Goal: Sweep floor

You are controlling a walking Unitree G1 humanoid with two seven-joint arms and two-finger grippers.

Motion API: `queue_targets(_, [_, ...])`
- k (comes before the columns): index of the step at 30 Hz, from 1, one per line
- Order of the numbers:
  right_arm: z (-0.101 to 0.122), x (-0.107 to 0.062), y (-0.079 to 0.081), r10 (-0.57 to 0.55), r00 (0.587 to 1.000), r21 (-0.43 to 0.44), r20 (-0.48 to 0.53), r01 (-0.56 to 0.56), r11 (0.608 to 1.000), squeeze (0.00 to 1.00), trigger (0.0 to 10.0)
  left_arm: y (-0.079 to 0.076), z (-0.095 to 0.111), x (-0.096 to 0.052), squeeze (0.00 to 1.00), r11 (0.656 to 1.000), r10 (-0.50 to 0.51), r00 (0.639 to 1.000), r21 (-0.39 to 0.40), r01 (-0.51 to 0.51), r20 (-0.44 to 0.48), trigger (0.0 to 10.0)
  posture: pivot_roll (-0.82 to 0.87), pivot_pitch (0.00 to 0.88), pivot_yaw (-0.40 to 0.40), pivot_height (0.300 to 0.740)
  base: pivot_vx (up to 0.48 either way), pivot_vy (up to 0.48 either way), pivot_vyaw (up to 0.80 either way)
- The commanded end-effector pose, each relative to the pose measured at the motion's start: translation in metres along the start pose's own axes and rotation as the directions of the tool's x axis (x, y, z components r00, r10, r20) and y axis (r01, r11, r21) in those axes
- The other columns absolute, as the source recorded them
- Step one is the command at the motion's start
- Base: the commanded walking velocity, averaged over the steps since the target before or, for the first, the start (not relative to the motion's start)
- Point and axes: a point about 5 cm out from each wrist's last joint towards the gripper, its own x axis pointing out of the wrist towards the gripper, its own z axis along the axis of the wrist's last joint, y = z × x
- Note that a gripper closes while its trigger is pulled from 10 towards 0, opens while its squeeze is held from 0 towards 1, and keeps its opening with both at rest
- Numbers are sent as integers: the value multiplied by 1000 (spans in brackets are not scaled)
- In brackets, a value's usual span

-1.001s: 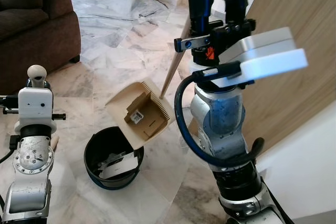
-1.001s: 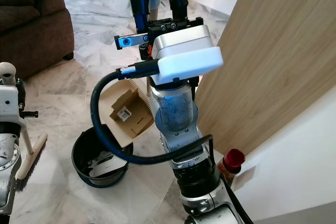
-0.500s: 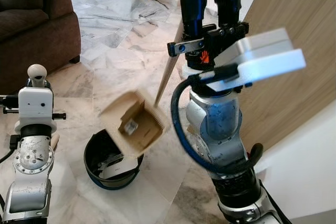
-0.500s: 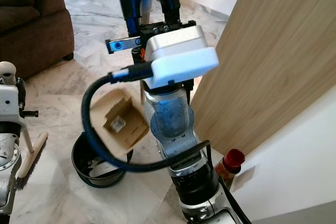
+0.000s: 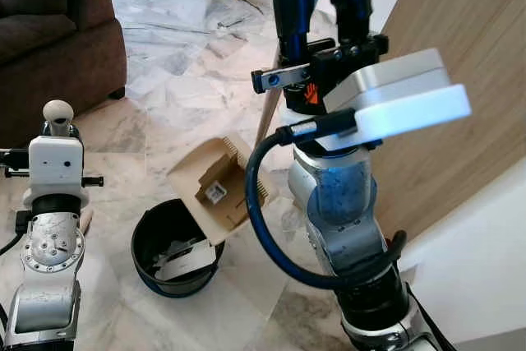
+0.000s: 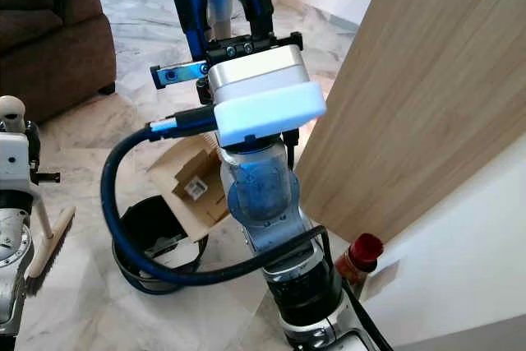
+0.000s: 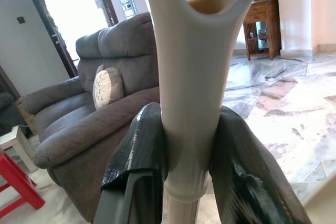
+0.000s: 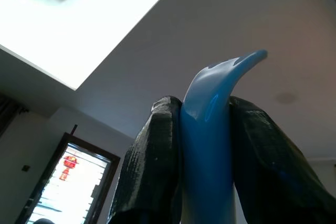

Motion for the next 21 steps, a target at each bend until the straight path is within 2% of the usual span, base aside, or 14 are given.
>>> queue_targets(1, [24,13,6,-31,991,21,127,29,999,0,10000,0,14,4,0,1000,-2,996,24,0,85,10000,205,104,-165,740,0,0,0])
queue_targets(5, [20,13,5,-71,995,87,70,65,994,0,10000,0,14,5,0,1000,-1,996,24,-1,86,10000,206,105,-166,740,0,0,0])
queue_targets(11, [19,15,1,-97,994,81,59,92,992,0,10000,1,14,5,0,1000,-1,996,25,-1,86,10000,207,104,-166,740,0,0,0])
queue_targets(16, [20,18,4,-94,995,122,33,89,989,0,10000,0,15,5,0,1000,-2,996,23,-1,88,10000,208,102,-165,740,0,0,0])
queue_targets(18, [22,19,3,-97,994,109,45,92,990,0,10000,0,15,5,0,1000,-2,996,24,0,88,10000,208,102,-165,740,0,0,0])
queue_targets(19, [28,22,4,-64,993,58,96,58,997,0,10000,0,15,5,0,1000,-1,996,24,-1,88,10000,208,101,-164,740,0,0,0])
queue_targets(21, [30,22,6,-56,993,52,103,51,997,0,10000,0,15,5,0,1000,-2,996,24,-1,88,10000,205,100,-164,740,0,0,0])
